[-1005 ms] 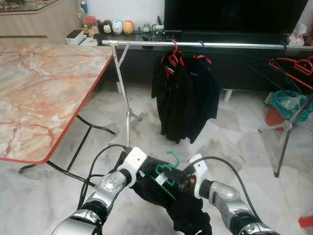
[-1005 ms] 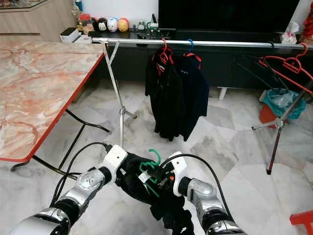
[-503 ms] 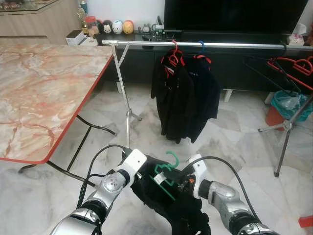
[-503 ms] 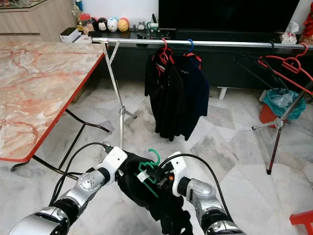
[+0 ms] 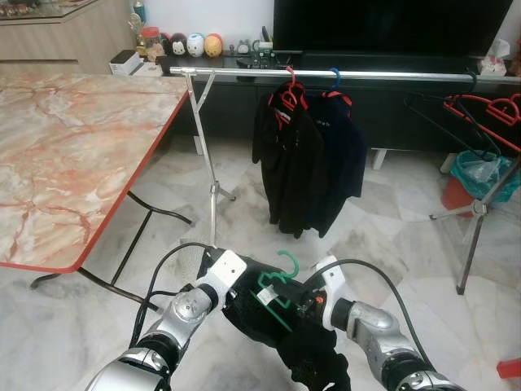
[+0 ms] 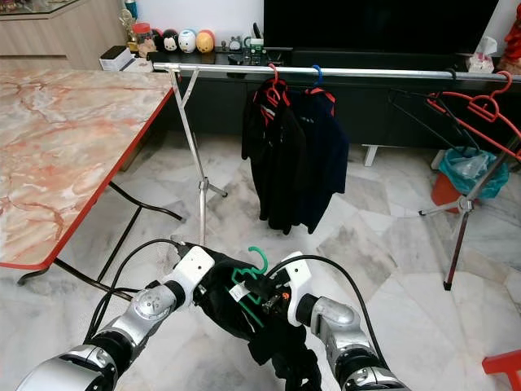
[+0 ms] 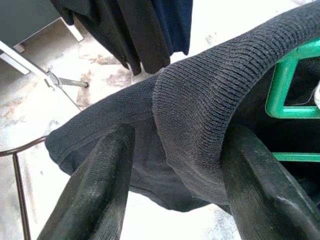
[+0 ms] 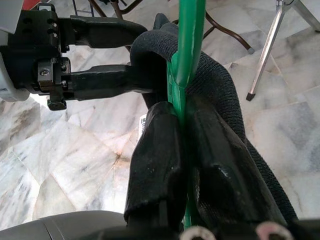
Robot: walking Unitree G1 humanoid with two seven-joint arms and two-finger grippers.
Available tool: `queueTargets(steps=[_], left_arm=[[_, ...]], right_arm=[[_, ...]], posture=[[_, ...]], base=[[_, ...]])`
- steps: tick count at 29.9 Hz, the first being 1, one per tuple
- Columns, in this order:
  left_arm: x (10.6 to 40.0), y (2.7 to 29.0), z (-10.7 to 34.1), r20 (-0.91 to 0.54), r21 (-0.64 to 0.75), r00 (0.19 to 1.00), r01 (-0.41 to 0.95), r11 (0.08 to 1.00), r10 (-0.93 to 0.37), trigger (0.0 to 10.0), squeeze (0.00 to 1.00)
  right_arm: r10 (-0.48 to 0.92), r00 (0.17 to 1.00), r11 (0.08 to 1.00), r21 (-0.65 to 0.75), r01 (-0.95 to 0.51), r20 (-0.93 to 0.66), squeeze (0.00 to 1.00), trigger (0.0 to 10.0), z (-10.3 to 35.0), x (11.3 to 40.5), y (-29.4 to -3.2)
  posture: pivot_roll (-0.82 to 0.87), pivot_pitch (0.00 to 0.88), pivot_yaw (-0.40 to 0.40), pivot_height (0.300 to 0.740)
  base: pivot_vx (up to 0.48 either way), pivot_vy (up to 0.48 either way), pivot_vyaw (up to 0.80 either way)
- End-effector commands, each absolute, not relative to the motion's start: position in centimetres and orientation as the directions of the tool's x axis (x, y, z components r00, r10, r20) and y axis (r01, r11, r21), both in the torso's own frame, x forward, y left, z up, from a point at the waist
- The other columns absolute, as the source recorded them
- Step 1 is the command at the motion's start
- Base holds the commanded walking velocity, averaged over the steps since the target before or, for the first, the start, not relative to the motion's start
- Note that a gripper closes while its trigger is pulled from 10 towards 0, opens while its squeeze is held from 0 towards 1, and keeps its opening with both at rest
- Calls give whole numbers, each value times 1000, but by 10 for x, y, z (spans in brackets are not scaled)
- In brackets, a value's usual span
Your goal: Hang hanger
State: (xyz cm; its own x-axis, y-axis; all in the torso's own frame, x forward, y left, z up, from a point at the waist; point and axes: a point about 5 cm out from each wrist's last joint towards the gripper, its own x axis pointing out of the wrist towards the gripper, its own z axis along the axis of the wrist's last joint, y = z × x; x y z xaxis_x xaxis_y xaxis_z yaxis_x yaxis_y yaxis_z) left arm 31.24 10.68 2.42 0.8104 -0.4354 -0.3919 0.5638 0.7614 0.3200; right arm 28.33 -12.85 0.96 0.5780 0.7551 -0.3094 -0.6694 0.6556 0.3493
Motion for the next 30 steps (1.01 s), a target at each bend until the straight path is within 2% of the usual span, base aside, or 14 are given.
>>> queueTargets(steps=[1, 2, 3, 4, 5, 6, 7, 12, 19, 20, 21, 22, 30], left_arm=[[310, 110, 20, -416, 315, 805, 564, 764, -423, 0, 0], [310, 110, 20, -417, 309, 804, 564, 766, -424, 1098, 0], [310, 110, 20, -416, 308, 804, 564, 766, -425, 1098, 0], [309, 109, 19, -413, 300, 805, 562, 771, -427, 3412, 0], [309, 108, 20, -411, 297, 805, 562, 772, -428, 3412, 0], [309, 108, 20, -408, 292, 805, 562, 774, -431, 4941, 0], [309, 107, 20, -405, 284, 803, 566, 774, -438, 10000, 0], [309, 102, 22, -383, 229, 791, 581, 781, -477, 10000, 0], [310, 104, 22, -391, 242, 797, 572, 784, -460, 9843, 0], [310, 105, 22, -399, 249, 798, 569, 783, -453, 4000, 0], [310, 105, 22, -399, 249, 798, 569, 783, -453, 4000, 0], [310, 106, 22, -399, 248, 798, 569, 784, -452, 0, 0], [311, 108, 22, -401, 253, 802, 562, 788, -443, 0, 0]], right_arm=[[757, 592, 653, 344, -675, -275, 0, 10000, 16, 289, -126], [757, 593, 653, 345, -675, -274, 0, 10000, 16, 289, -126], [757, 593, 653, 345, -675, -273, 0, 10000, 16, 289, -126], [758, 592, 652, 347, -675, -272, 0, 10000, 16, 288, -126], [759, 592, 651, 347, -675, -272, 0, 10000, 16, 288, -126], [759, 591, 651, 347, -675, -272, 0, 10000, 16, 288, -126], [761, 589, 648, 349, -677, -271, 0, 10000, 16, 288, -126], [772, 577, 635, 358, -684, -266, 0, 10000, 16, 287, -124], [783, 564, 622, 363, -694, -263, 0, 10000, 16, 286, -124], [782, 565, 623, 363, -693, -264, 0, 10000, 16, 286, -125], [782, 565, 623, 363, -693, -264, 0, 10000, 16, 286, -125], [781, 566, 625, 363, -692, -265, 0, 10000, 16, 286, -125], [778, 568, 629, 356, -691, -269, 0, 10000, 16, 286, -127]], posture=[[89, 0, -5, 740], [89, 0, -5, 740], [89, 0, -5, 740], [88, 0, -5, 740], [88, 0, -5, 740], [88, 0, -5, 740], [88, 0, -5, 740], [88, 0, -6, 740], [86, 0, -7, 740], [86, 0, -7, 740], [86, 0, -7, 740], [84, 0, -6, 740], [84, 0, -6, 740]], base=[[0, 0, 0], [0, 0, 0], [0, 0, 0], [0, 0, 0], [0, 0, 0], [0, 0, 0], [0, 0, 0], [0, 0, 0], [0, 0, 0], [0, 0, 0], [0, 0, 0], [0, 0, 0], [0, 0, 0]])
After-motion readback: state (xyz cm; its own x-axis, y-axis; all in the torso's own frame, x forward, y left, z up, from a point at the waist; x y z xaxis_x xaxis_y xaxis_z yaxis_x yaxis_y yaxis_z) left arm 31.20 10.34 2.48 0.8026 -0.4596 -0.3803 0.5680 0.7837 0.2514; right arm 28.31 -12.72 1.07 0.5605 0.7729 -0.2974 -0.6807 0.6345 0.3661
